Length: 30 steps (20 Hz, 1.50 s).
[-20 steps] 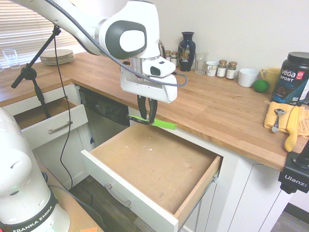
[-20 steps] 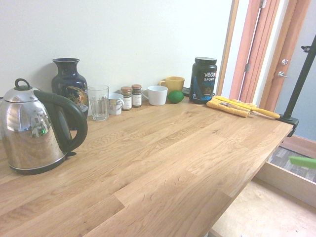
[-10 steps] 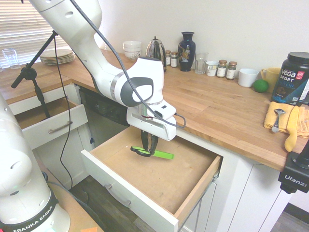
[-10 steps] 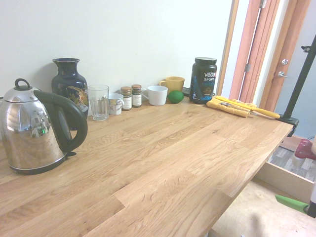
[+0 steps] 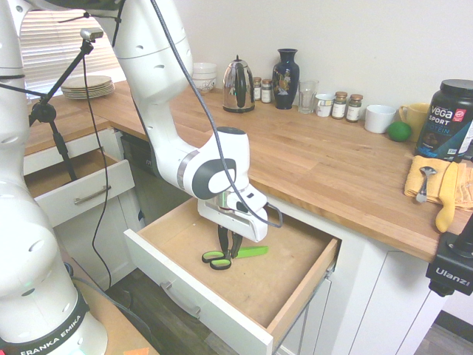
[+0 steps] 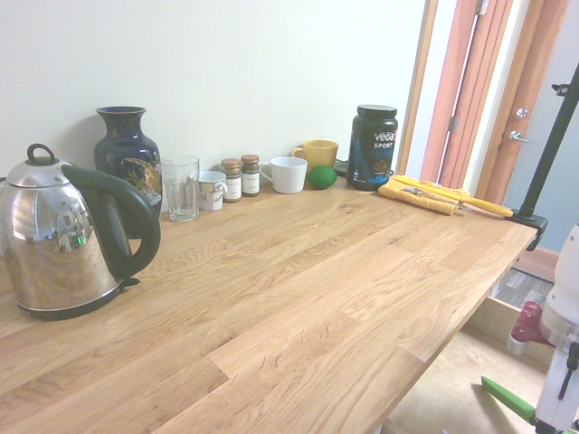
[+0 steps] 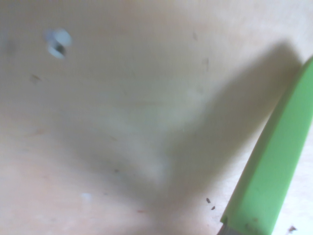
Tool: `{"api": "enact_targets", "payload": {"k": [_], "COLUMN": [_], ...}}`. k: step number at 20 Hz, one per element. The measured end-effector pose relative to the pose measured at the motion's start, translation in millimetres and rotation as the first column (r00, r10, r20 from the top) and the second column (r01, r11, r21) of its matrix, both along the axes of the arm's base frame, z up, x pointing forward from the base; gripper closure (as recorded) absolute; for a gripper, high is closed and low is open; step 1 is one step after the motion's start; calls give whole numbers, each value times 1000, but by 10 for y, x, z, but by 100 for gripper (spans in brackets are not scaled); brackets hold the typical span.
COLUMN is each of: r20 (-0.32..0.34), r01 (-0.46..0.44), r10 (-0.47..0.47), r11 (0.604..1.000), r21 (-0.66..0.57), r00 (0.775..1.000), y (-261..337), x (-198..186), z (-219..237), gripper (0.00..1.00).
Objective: Put scissor in the drawer
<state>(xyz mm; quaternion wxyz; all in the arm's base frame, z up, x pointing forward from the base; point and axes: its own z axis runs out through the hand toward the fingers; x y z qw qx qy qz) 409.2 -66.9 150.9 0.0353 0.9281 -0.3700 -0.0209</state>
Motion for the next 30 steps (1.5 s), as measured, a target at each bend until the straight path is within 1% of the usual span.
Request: {"api": "enact_targets", "payload": {"k": [4,13,14,30], "r20": [-16,-1,0,5], "r01": [24,35,37,56], "r10": [-25,-35,-37,-56], "r11": [1000,999,999,998], "r21": [-3,6,7,16], "r00": [1000,999,999,998], "y": [-14,-28,-29,-39], "x": [-24,13,14,16], "z": [-234,-221,-221,-213], "gripper": [100,100,0,0]}}
